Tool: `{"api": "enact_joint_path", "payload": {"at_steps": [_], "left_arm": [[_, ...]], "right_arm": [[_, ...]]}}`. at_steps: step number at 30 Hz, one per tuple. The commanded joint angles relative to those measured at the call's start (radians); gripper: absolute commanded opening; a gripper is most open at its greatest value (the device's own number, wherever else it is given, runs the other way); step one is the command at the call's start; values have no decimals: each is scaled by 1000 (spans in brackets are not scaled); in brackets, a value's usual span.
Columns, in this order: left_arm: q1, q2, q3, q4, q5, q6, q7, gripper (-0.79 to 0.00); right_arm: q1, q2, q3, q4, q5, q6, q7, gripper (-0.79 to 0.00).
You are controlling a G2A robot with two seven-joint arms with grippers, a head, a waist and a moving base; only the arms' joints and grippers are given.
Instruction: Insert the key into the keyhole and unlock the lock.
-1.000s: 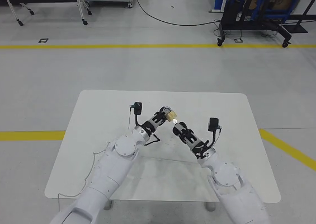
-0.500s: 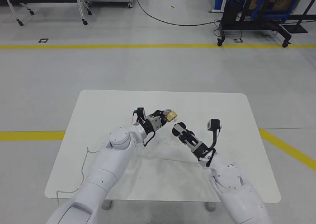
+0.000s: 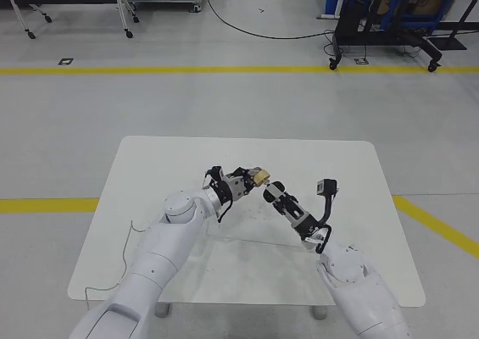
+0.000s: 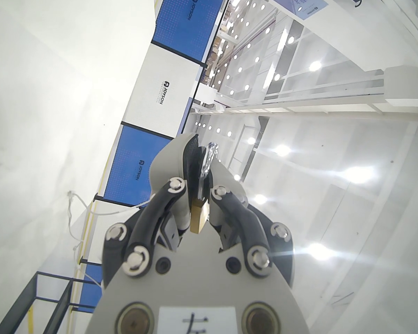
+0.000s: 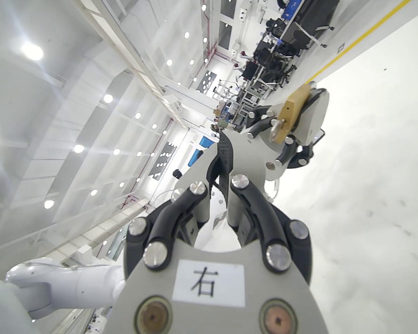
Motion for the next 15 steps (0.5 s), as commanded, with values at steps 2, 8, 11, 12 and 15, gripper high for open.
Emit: {"api": "enact_joint_path", "payload": {"at_steps": [2,8,11,12,15], "left_arm": [[-5,0,2,4,-3,12,-11,-785],[-8,0,3,10,-28,41,-49,-785],[-10,1,0,15,-50,61,-82,-785],[-11,1,-1,16,-50,59,-82,-785],[-13,3,1,16,-34,47,-78,-785]], "right_arm": [[4,3,13,17,34,-17,18,-785],[28,1,-8,47,28,-7,27,-785],[46,-2,-20,67,26,1,23,-785],[52,-2,-23,73,27,2,22,-785],[63,-4,-29,87,31,2,17,-785]]}}
